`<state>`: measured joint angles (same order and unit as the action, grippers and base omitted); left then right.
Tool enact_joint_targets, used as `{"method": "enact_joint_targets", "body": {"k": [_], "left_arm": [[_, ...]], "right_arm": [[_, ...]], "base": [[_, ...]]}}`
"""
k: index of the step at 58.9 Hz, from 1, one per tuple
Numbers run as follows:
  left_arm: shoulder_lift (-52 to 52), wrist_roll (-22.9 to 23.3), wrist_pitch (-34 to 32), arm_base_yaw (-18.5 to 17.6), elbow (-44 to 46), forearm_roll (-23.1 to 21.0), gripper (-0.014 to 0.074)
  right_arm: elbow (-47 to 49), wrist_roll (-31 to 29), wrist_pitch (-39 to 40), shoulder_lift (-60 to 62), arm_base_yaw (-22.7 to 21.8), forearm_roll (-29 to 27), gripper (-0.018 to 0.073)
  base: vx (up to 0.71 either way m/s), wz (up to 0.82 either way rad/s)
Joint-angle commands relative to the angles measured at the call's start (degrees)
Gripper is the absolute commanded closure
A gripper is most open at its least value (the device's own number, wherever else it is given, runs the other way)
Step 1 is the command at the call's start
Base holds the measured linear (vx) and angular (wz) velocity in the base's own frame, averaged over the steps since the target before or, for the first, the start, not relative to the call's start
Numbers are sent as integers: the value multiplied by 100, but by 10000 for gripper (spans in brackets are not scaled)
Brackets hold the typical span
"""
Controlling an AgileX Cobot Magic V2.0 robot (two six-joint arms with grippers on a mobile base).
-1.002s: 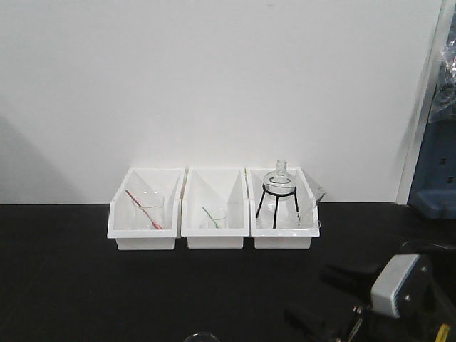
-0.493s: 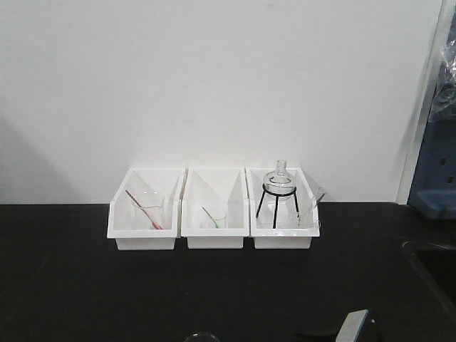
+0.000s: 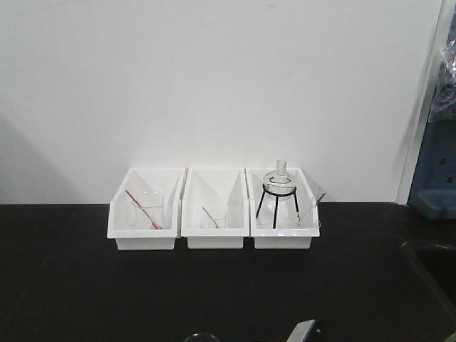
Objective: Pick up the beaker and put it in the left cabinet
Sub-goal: 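Close the right gripper on the beaker and lift it off the bench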
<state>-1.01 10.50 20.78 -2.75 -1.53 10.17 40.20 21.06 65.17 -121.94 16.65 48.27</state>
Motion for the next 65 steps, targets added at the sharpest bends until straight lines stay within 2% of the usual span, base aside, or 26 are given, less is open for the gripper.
{"method": "enact_joint_targets", "body": {"k": [1,27,43,46,52,54,61,65], "left_arm": [[-56,23,-429,-31,89,19,593],[-56,23,-429,-31,89,19,593],[-56,23,-429,-31,89,19,593],[-56,23,-429,-31,89,19,593],[-56,23,-429,-31,89,19,593],[-56,23,-429,-31,89,19,593],[-56,23,-429,-31,89,19,593],[-56,23,-429,-31,89,19,593]], "right_arm": [[260,-61,1171,62,137,-139,-22],[1038,87,1081,-435,782,-476,-22],[1519,241,953,-562,950,-980,-5],[1547,241,926,-562,974,-1057,29],[1540,241,903,-562,1014,-1193,165],[1540,241,878,-562,1014,-1166,276],[1540,255,857,-506,1014,-1138,559],[1528,442,713,-372,1007,-1138,573]], "base": [[0,0],[0,0],[0,0],[0,0],[0,0],[0,0],[0,0],[0,0]]}}
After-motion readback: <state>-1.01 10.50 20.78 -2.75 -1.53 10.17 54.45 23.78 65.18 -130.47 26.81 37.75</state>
